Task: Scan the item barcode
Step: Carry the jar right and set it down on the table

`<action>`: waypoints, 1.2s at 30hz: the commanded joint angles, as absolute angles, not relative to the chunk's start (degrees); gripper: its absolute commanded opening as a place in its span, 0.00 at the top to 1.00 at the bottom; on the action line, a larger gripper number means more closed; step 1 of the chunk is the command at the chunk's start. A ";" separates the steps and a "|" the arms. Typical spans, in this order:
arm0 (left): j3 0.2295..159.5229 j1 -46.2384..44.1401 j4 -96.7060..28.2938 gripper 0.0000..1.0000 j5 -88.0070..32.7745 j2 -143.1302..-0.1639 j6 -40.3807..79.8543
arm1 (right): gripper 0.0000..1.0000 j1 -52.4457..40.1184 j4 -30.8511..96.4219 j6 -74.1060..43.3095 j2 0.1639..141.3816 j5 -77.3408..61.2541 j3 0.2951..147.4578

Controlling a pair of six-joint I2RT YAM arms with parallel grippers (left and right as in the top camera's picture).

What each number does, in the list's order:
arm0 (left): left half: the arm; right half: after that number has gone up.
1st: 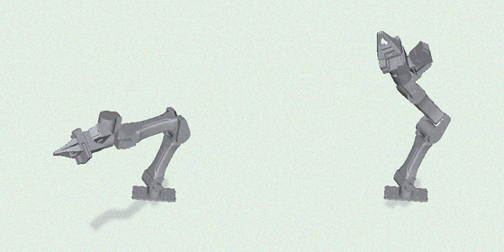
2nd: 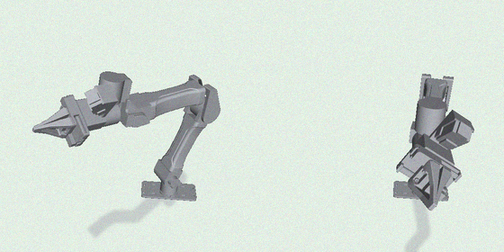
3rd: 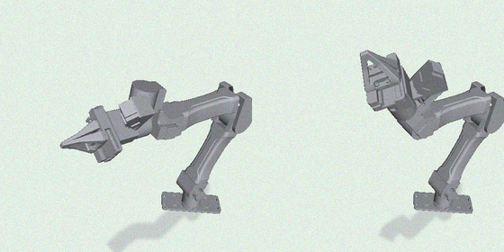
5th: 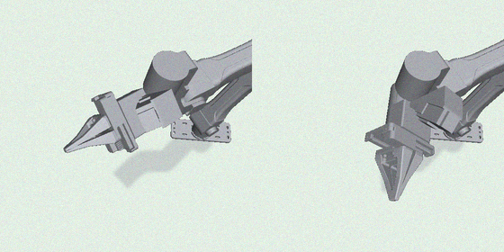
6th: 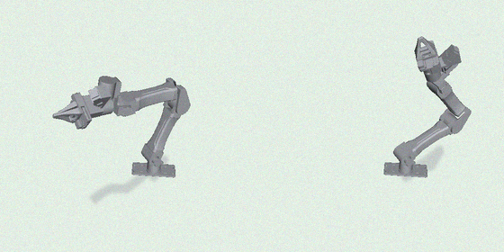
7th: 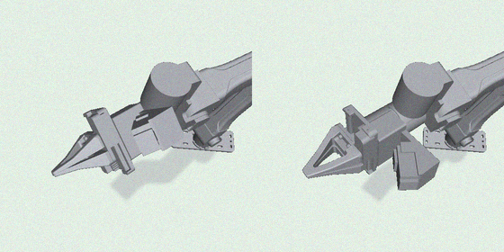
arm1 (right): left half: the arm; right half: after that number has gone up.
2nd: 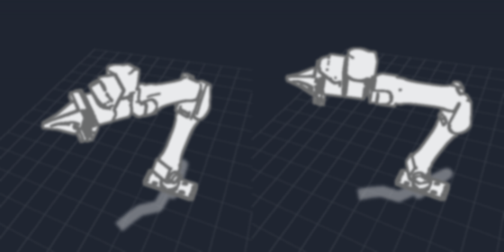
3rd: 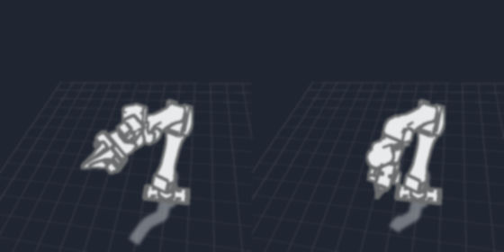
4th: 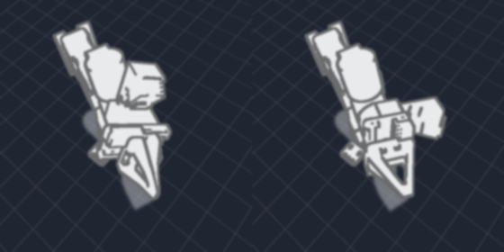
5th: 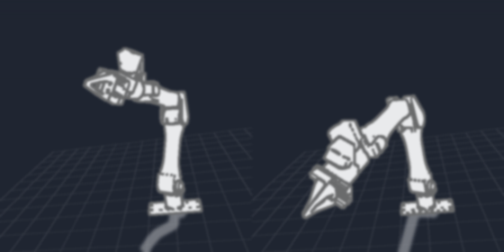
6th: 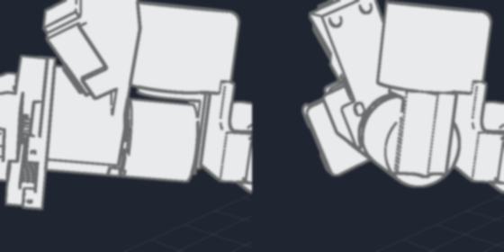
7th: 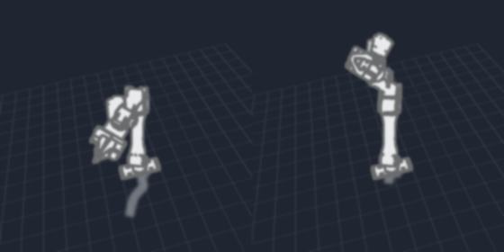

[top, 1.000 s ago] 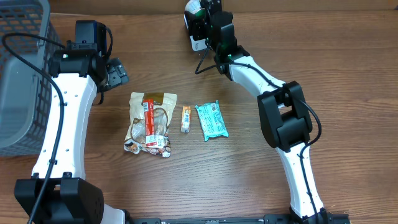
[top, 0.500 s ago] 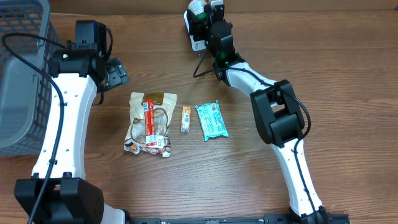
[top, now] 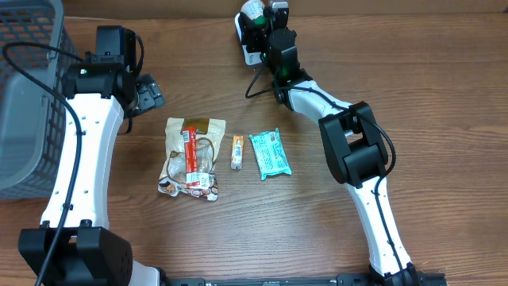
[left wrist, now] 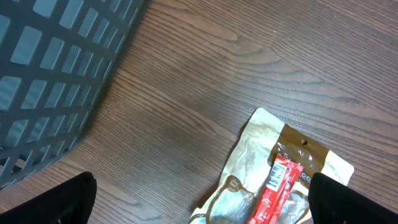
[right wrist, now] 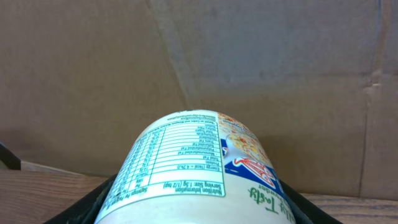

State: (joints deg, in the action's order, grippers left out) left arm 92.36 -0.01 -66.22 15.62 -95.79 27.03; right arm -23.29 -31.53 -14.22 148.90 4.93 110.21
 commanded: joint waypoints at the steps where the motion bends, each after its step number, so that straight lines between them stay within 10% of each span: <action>1: 92.99 -0.01 -66.15 0.00 15.40 -95.26 27.24 | 0.78 -23.07 -33.06 -15.03 148.77 5.48 111.35; 11: 92.99 -0.01 -66.15 0.00 15.40 -95.26 27.24 | 0.79 -22.72 -17.19 -15.00 132.88 4.27 111.35; 30: 92.99 -0.01 -66.15 0.00 15.40 -95.26 27.24 | 0.73 -4.89 80.34 -17.87 111.28 4.45 110.96; 36: 92.99 -0.01 -66.15 0.00 15.40 -95.26 27.24 | 0.70 2.15 82.54 -18.94 112.22 3.66 102.13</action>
